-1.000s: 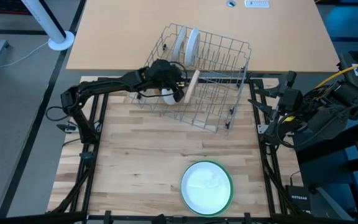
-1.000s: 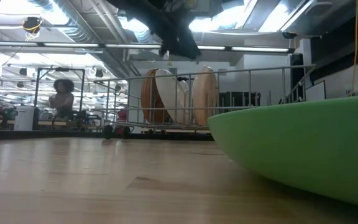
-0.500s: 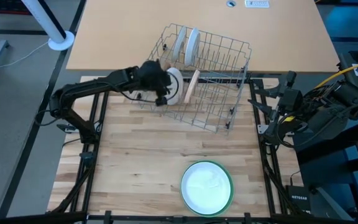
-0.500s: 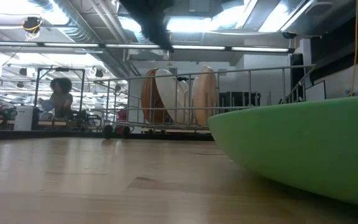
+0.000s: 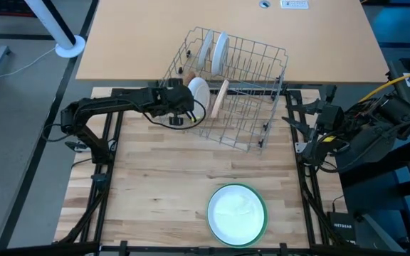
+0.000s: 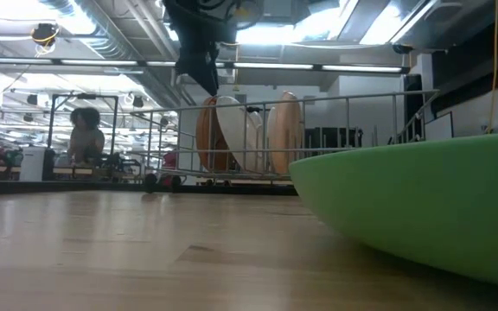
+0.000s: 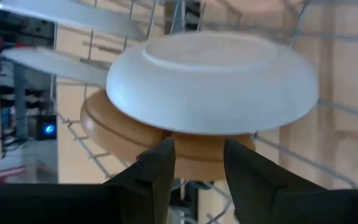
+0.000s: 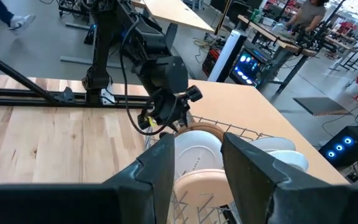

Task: Sort dishes
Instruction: Adjust the bottom white plate in the dishwasher rack

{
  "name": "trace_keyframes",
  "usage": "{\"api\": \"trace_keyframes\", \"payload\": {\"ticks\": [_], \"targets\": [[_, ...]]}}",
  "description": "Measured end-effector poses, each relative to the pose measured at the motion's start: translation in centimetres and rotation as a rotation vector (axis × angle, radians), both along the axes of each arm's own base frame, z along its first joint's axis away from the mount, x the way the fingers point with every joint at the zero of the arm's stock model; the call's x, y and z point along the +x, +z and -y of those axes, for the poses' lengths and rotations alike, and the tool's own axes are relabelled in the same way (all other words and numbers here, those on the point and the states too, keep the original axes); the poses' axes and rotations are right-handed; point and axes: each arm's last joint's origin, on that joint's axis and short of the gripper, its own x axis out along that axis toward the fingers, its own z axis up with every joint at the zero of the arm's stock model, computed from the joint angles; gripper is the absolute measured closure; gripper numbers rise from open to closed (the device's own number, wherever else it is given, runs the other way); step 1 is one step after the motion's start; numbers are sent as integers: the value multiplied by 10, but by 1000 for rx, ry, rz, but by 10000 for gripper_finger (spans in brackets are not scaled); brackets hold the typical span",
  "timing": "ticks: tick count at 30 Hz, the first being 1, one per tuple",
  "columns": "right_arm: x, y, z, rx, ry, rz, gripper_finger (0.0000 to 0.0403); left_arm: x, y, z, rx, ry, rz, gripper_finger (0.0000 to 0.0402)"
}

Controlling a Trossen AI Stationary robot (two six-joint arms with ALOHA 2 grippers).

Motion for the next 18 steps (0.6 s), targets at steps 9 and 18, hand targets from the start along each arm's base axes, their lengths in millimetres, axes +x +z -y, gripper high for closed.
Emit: {"api": "trace_keyframes", "payload": {"ticks": [9,18], "targets": [[4,-2,-4,-11,1,-11,265,-1,-21,-2,52,35,-28,273],[5,-2,-5,-12,1,-12,265,9,-18,-5,99,21,82,273]]}}
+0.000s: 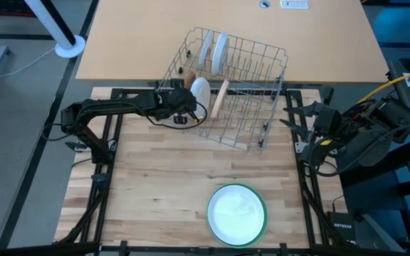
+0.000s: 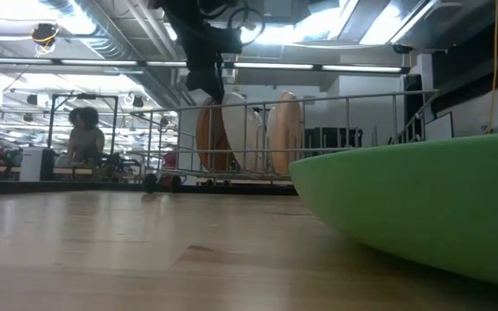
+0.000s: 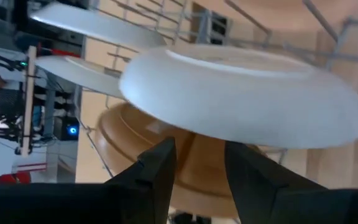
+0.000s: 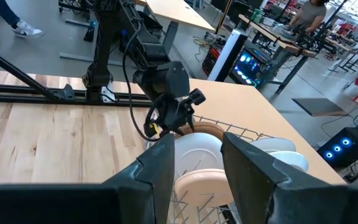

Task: Sort dishes
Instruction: Adjust the bottom white plate in the dishwasher rack

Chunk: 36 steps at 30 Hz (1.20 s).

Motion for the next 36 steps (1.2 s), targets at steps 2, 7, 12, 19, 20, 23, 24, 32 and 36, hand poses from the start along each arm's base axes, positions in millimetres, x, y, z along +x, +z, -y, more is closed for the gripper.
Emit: {"api": "trace_keyframes", "payload": {"ticks": [2,7,12,19,20,23,24,32,36], "targets": [[0,0,0,0,0,0,265,2,2,-1,13,-4,31,273],[0,0,0,0,0,0,265,7,6,-1,20,-24,92,273],[0,0,0,0,0,0,265,9,6,0,-38,-63,133,273],[0,0,0,0,0,0,265,10,6,3,-75,-86,162,273],[0,0,0,0,0,0,265,11,6,5,-72,-91,166,273],[0,0,0,0,0,0,265,14,8,8,-74,-121,195,273],[0,0,0,0,0,0,265,15,9,9,-73,-141,203,273],[0,0,0,0,0,0,265,18,11,12,-62,-172,217,273],[0,0,0,0,0,0,265,18,11,11,-43,-182,197,273]]}}
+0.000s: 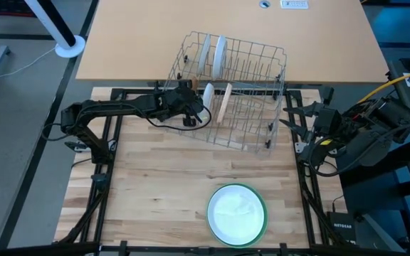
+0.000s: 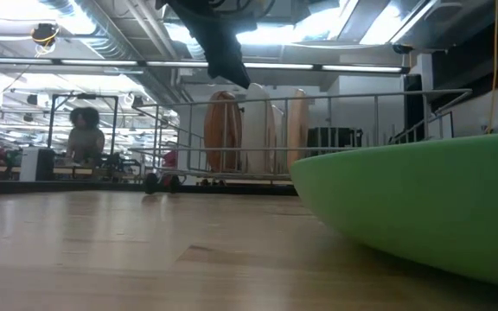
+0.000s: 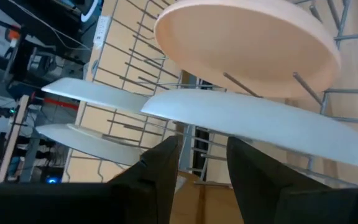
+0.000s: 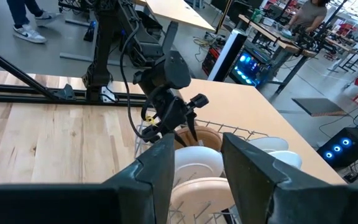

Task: Sort dishes
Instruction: Adjust the bottom white plate in the dishwasher rack, then put the white plate into the gray dishwasher rack

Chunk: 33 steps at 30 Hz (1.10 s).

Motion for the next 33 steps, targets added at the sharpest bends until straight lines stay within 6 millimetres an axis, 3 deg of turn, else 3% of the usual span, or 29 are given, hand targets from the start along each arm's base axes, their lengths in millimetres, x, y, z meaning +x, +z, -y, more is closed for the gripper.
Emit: {"api": "trace_keyframes", "payload": {"ticks": [12,22,28,33], "targets": [[0,0,0,0,0,0,265,5,11,-3,122,20,57,273],[0,0,0,0,0,0,265,11,29,-5,220,77,224,273],[0,0,0,0,0,0,265,15,30,9,185,57,277,273],[0,0,0,0,0,0,265,23,30,42,104,-24,338,273]]}}
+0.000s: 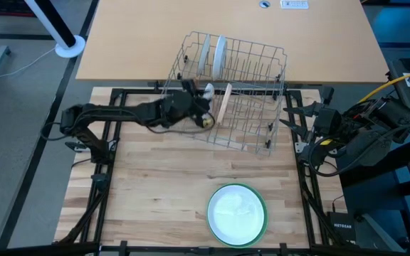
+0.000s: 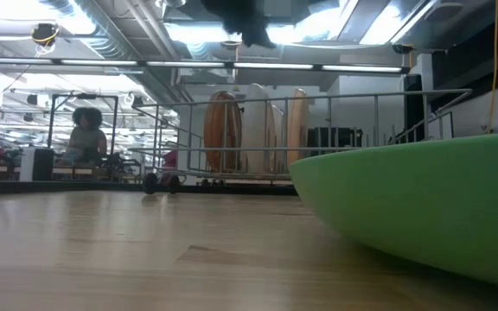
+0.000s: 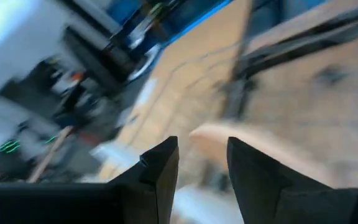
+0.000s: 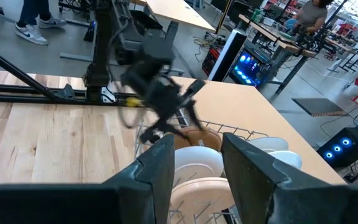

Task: Sort dishes
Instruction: Put the white plate into the gray dishwasher rack

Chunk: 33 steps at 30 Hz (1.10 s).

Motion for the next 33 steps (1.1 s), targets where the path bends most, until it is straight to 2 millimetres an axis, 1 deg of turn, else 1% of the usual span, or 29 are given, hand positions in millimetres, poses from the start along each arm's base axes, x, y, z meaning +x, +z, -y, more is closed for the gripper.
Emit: {"api": "trace_keyframes", "payload": {"ticks": [4,7,9,12,15,17,19,22,25,30,33], "targets": [[0,0,0,0,0,0,265,6,-4,44,-153,-227,32,273],[0,0,0,0,0,0,265,4,-13,81,-314,-444,-23,273],[0,0,0,7,-1,2,265,0,-18,105,-406,-558,-80,273],[3,-4,-4,57,8,-6,265,-8,-24,138,-482,-653,-156,273],[12,-19,-14,147,19,-53,265,-13,-30,165,-503,-709,-195,273],[20,-37,-24,212,19,-115,265,-13,-38,182,-511,-739,-227,273],[29,-60,-34,282,0,-192,265,-12,-49,197,-521,-761,-261,273],[42,-103,-51,406,-57,-326,265,-10,-65,214,-538,-776,-308,273],[54,-151,-67,551,-124,-420,265,-6,-82,229,-563,-779,-336,273],[71,-224,-89,775,-129,-486,265,0,-112,247,-578,-782,-386,273],[77,-259,-98,905,-85,-482,265,5,-134,256,-573,-782,-428,273]]}}
